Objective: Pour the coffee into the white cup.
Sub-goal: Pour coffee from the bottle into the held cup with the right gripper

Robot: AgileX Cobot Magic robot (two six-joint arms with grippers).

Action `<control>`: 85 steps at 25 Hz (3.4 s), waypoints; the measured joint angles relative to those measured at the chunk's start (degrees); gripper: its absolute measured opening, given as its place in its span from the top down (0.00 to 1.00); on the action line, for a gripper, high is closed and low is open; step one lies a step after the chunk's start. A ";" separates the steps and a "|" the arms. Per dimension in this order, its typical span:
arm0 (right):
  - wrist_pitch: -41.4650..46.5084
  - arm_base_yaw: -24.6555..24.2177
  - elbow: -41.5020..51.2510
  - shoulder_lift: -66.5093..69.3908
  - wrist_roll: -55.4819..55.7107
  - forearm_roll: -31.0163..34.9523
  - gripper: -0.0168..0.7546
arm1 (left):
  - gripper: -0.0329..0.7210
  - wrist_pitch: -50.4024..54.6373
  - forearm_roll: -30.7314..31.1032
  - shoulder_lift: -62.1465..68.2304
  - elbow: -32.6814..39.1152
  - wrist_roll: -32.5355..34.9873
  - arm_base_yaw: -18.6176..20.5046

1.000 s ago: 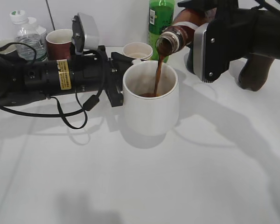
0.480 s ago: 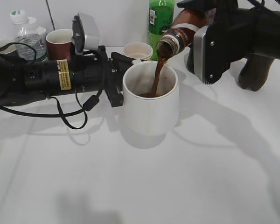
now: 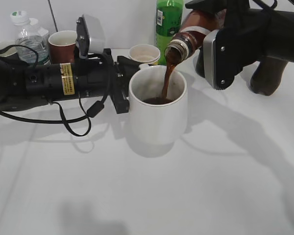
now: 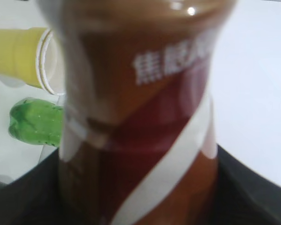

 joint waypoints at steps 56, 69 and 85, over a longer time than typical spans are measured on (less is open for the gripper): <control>-5.82 0.00 0.00 -0.11 -9.58 0.05 0.29 | 0.91 1.58 1.46 0.04 0.00 0.00 0.00; -6.11 0.00 0.00 1.12 18.29 -5.25 0.29 | 0.91 0.02 -3.86 0.04 0.00 0.04 0.00; -6.43 0.00 0.01 4.04 78.65 -5.77 0.29 | 0.91 2.14 -6.21 -3.48 4.01 0.04 4.41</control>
